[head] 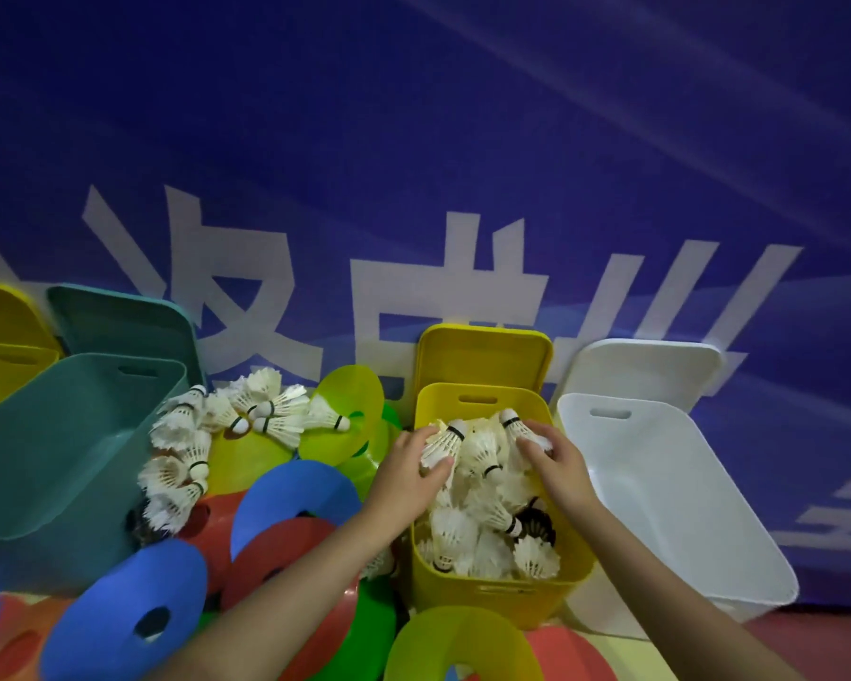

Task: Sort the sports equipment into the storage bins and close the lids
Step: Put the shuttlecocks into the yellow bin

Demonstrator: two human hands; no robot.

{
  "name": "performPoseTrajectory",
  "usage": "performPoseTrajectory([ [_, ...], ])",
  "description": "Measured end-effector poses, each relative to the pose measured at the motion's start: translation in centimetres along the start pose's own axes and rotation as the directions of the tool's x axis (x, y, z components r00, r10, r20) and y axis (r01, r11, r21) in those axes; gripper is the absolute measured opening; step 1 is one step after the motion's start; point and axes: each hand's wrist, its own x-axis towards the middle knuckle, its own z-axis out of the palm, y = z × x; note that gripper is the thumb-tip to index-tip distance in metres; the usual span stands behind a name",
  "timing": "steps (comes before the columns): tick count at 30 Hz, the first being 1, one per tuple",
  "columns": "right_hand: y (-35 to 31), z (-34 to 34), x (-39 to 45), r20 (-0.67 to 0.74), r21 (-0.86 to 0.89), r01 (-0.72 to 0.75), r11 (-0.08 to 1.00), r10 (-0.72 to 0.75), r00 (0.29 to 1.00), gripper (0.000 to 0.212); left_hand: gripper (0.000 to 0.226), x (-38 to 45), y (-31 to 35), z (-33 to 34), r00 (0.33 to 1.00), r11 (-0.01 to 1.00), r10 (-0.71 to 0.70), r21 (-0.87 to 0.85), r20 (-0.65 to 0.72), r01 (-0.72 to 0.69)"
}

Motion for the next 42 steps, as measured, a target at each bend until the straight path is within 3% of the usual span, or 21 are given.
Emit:
performPoseTrajectory([
  [7, 3.5, -2.1, 0.2, -0.02, -0.069, -0.012, 0.998, 0.011, 1.0, 0.028, 0.047, 3.2, 0.2, 3.0, 0.982, 0.976, 0.009, 0.211, 0.187, -0.049],
  [12, 5.1, -1.7, -1.3, -0.052, -0.268, 0.13, 0.955, -0.15, 0.987, 0.039, 0.047, 4.4, -1.4, 4.8, 0.935, 0.938, 0.055, 0.304, 0.351, -0.169],
  [18, 5.8, -1.6, 0.1, 0.008, -0.406, 0.206, 0.89, -0.222, 0.975, 0.054, 0.048, 6.6, -2.7, 5.9, 0.93, 0.737, 0.003, 0.628, 0.367, -0.25],
  [21, 5.8, -1.3, 1.9, 0.028, -0.468, 0.199, 0.861, -0.21, 0.977, 0.051, 0.047, 7.6, -2.7, 6.4, 0.929, 0.689, -0.06, 0.688, 0.365, -0.226],
  [27, 4.8, 1.1, 6.0, 0.087, -0.465, 0.171, 0.869, -0.147, 0.985, 0.05, 0.048, 8.1, -3.4, 6.5, 0.947, 0.782, -0.037, 0.599, 0.318, -0.171],
  [31, 6.2, 3.7, 6.9, 0.217, -0.582, 0.086, 0.809, 0.053, 0.975, 0.052, 0.042, 7.6, -3.5, 5.7, 0.98, 0.91, 0.087, 0.386, 0.18, -0.152],
  [33, 7.0, 4.2, 7.0, 0.207, -0.64, 0.016, 0.768, 0.152, 0.967, 0.054, 0.036, 7.4, -3.3, 5.2, 0.984, 0.932, 0.141, 0.32, 0.106, -0.168],
  [37, 6.6, 4.5, 7.1, 0.233, -0.72, -0.005, 0.694, 0.248, 0.94, 0.061, 0.032, 6.7, -3.4, 3.6, 0.992, 0.96, 0.126, 0.253, -0.003, -0.121],
  [39, 5.8, 4.3, 6.8, 0.246, -0.732, 0.015, 0.682, 0.244, 0.938, 0.069, 0.033, 6.3, -3.6, 2.6, 0.994, 0.971, 0.104, 0.219, -0.027, -0.095],
  [42, 4.8, 3.2, 5.9, 0.177, -0.713, 0.098, 0.694, 0.043, 0.983, 0.066, 0.034, 5.8, -3.7, 1.0, 0.995, 0.985, 0.082, 0.158, -0.065, -0.071],
])
